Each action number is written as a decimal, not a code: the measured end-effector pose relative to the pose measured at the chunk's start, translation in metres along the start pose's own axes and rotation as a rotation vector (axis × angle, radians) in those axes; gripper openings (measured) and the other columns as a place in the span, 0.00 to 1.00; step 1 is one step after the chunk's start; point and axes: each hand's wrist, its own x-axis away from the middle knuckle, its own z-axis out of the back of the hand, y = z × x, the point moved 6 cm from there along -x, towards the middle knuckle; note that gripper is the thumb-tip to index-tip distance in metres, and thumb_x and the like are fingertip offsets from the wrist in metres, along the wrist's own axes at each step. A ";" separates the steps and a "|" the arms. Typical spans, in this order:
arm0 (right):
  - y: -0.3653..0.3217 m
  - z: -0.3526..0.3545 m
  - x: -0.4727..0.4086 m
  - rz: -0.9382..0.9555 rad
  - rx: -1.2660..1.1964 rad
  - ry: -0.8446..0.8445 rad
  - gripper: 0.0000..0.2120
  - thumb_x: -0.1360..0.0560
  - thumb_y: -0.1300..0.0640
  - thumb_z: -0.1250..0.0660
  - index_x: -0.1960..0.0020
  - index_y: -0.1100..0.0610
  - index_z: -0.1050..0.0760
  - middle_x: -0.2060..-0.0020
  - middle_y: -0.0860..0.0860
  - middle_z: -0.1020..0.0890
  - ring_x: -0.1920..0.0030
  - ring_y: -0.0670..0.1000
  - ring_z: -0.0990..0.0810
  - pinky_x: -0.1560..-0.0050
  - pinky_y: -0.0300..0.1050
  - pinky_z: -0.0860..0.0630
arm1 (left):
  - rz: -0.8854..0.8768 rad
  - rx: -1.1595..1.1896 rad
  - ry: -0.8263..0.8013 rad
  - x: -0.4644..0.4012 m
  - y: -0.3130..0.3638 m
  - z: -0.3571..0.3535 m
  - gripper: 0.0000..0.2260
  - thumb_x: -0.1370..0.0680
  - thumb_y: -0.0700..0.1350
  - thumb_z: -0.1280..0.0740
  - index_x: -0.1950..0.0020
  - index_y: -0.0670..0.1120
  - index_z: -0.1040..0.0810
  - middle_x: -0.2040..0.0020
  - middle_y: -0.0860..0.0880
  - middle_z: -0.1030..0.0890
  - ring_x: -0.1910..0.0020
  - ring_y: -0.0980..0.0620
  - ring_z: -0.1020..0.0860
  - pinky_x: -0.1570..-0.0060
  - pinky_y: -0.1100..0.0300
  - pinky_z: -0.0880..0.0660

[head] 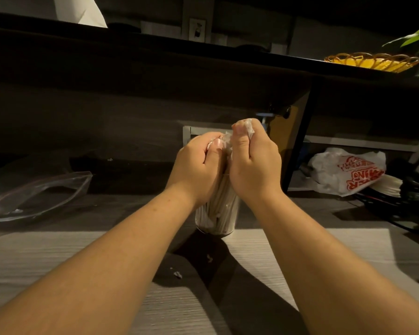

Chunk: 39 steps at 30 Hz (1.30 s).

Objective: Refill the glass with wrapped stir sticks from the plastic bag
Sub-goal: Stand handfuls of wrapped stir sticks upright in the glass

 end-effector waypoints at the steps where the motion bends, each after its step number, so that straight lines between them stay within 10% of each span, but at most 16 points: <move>1: 0.002 0.000 -0.001 -0.012 -0.004 -0.009 0.15 0.14 0.50 0.47 0.55 0.55 0.29 0.70 0.44 0.27 0.69 0.44 0.27 0.62 0.44 0.32 | -0.002 0.005 -0.004 0.000 0.000 0.000 0.15 0.14 0.47 0.45 0.39 0.47 0.20 0.48 0.50 0.17 0.45 0.53 0.20 0.43 0.46 0.22; 8: 0.003 0.000 0.001 -0.032 0.026 -0.046 0.17 0.15 0.49 0.47 0.56 0.56 0.28 0.65 0.48 0.25 0.60 0.53 0.23 0.44 0.67 0.27 | 0.041 0.046 -0.068 -0.003 -0.004 -0.003 0.16 0.14 0.47 0.46 0.47 0.44 0.20 0.55 0.45 0.18 0.53 0.46 0.20 0.49 0.39 0.23; 13: 0.008 0.011 -0.016 -0.087 -0.283 0.021 0.16 0.17 0.57 0.38 0.30 0.56 0.29 0.41 0.50 0.21 0.46 0.43 0.22 0.46 0.36 0.24 | 0.028 0.013 -0.073 -0.003 -0.001 -0.001 0.19 0.15 0.51 0.46 0.27 0.47 0.28 0.30 0.47 0.24 0.31 0.51 0.27 0.33 0.54 0.30; 16: 0.007 0.003 -0.014 -0.043 -0.216 -0.091 0.12 0.16 0.58 0.42 0.38 0.57 0.21 0.49 0.47 0.17 0.48 0.42 0.18 0.47 0.42 0.20 | -0.024 0.070 -0.107 0.001 0.005 0.000 0.17 0.15 0.50 0.47 0.40 0.44 0.22 0.47 0.46 0.19 0.47 0.49 0.21 0.44 0.47 0.24; 21: 0.020 -0.002 0.000 -0.039 -0.142 -0.122 0.14 0.15 0.55 0.42 0.37 0.56 0.20 0.52 0.45 0.16 0.49 0.45 0.17 0.46 0.52 0.18 | -0.060 -0.217 -0.062 -0.001 -0.001 0.003 0.18 0.14 0.49 0.47 0.28 0.46 0.26 0.34 0.49 0.20 0.34 0.53 0.25 0.33 0.45 0.28; 39: 0.025 -0.005 0.019 -0.011 -0.103 -0.164 0.22 0.16 0.51 0.48 0.32 0.59 0.23 0.36 0.54 0.18 0.32 0.52 0.24 0.31 0.56 0.28 | -0.144 -0.618 0.044 0.009 0.007 0.006 0.22 0.17 0.55 0.52 0.36 0.52 0.21 0.40 0.51 0.18 0.41 0.46 0.23 0.38 0.42 0.34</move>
